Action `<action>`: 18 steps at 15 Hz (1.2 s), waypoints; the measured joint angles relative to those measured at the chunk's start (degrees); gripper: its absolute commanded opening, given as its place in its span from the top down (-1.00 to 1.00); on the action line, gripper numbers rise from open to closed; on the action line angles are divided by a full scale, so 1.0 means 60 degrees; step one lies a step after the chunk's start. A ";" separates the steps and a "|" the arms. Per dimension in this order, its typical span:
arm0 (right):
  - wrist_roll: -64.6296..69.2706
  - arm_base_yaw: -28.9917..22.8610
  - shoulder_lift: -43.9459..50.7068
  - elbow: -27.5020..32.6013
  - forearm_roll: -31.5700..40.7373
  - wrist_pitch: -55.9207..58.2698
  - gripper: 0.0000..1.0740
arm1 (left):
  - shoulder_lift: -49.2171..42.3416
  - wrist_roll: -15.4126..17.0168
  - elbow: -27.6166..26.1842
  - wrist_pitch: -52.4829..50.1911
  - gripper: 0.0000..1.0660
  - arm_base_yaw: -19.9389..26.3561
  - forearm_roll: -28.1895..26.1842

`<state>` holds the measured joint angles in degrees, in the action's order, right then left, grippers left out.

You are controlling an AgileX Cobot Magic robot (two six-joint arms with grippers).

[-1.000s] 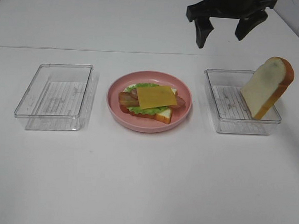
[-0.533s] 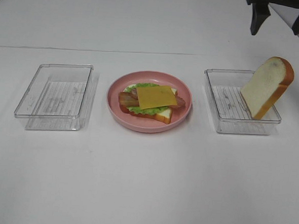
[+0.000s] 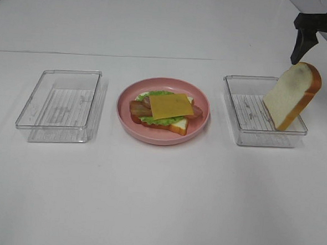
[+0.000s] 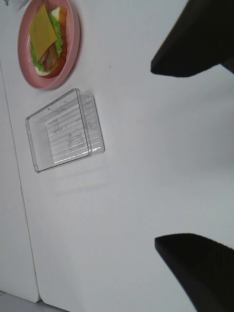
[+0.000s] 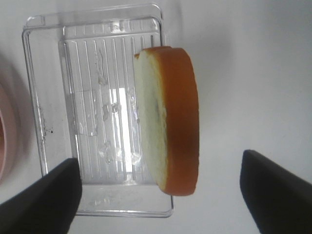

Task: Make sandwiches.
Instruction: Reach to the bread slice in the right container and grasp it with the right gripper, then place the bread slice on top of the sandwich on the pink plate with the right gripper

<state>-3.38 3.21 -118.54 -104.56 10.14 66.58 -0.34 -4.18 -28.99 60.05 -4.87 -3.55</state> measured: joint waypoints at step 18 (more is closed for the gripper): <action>-0.0535 0.0000 0.0726 0.0000 0.1833 0.0181 1.00 | 0.0000 0.0000 0.0000 0.0000 -0.56 0.0000 0.0000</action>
<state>-6.59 3.21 -114.19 -104.56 21.14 67.67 -0.34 -4.18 -28.99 60.05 -4.87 -3.55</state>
